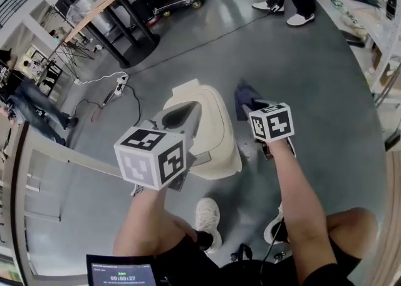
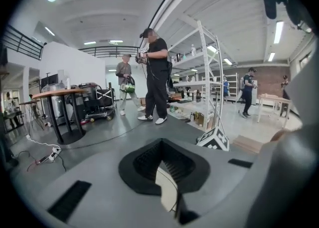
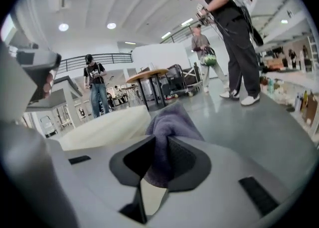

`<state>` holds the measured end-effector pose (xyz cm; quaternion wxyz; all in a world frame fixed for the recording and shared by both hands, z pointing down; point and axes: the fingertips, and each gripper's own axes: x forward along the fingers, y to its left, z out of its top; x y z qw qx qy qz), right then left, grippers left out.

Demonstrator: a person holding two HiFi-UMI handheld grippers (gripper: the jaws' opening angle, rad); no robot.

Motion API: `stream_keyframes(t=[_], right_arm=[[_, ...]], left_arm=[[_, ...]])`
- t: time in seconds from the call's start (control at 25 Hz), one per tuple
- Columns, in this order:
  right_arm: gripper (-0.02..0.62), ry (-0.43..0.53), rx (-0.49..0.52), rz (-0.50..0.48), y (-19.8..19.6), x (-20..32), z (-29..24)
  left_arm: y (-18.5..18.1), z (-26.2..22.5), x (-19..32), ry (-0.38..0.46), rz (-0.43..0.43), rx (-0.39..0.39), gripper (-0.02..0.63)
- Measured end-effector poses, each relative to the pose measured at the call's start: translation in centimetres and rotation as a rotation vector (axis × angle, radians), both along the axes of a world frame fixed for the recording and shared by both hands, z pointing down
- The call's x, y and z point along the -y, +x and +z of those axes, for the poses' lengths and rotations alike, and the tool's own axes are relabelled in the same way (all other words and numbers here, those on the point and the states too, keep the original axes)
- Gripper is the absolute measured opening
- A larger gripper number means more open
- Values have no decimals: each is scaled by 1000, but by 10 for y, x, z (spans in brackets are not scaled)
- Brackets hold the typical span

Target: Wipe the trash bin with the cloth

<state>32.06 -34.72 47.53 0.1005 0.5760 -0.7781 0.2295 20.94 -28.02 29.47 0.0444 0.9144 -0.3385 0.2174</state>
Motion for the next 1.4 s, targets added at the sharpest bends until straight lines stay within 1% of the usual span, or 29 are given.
stream_keyframes(t=[0.12,0.24,0.32,0.4,0.44,0.48,0.56,0.68,0.76,0.88,0.96,1.04,1.12,1.24,1.28,1.4], right_arm=[[69,121,-68,-10,-22,-10,-74],[69,222,-131,-48,-53,-26,-137],[69,275,-160,-81,-78,-36,-165],[69,307,-175,-111,-108,-47,-178],[69,317,-184,-119,-122,-52,-180],[69,327,-192,-121,-136,-57,-181],[69,348,-182,-111,-161,-60,-184],[69,373,-129,-81,-195,-61,-191],[69,374,-94,-81,-218,-62,-191],[69,365,-56,-88,-253,-65,-189],[69,360,-46,-84,-272,-66,-187],[69,358,-44,-77,-285,-67,-183],[69,360,-36,-68,-295,-66,-179],[69,351,0,-43,-308,-69,-166],[69,342,7,-38,-313,-72,-159],[69,328,11,-55,-330,-75,-142]], left_arm=[[-38,-24,-5,59,-54,-49,0],[-76,-50,-6,115,-141,-113,0],[-101,-58,-2,130,-196,-168,0],[-126,-53,-2,123,-228,-234,0],[-139,-46,-3,110,-235,-259,0],[-151,-37,-4,97,-238,-267,0],[-170,-30,-3,87,-233,-253,0],[-194,-46,5,141,-227,-264,0],[-208,-50,12,169,-237,-259,0],[-225,-44,18,172,-225,-240,0],[-242,-39,23,157,-230,-246,0],[-258,-34,30,141,-246,-265,0],[-270,-32,40,147,-260,-274,0],[-287,-22,50,181,-271,-243,0],[-292,-16,51,176,-276,-244,0],[-304,0,57,127,-286,-297,0]])
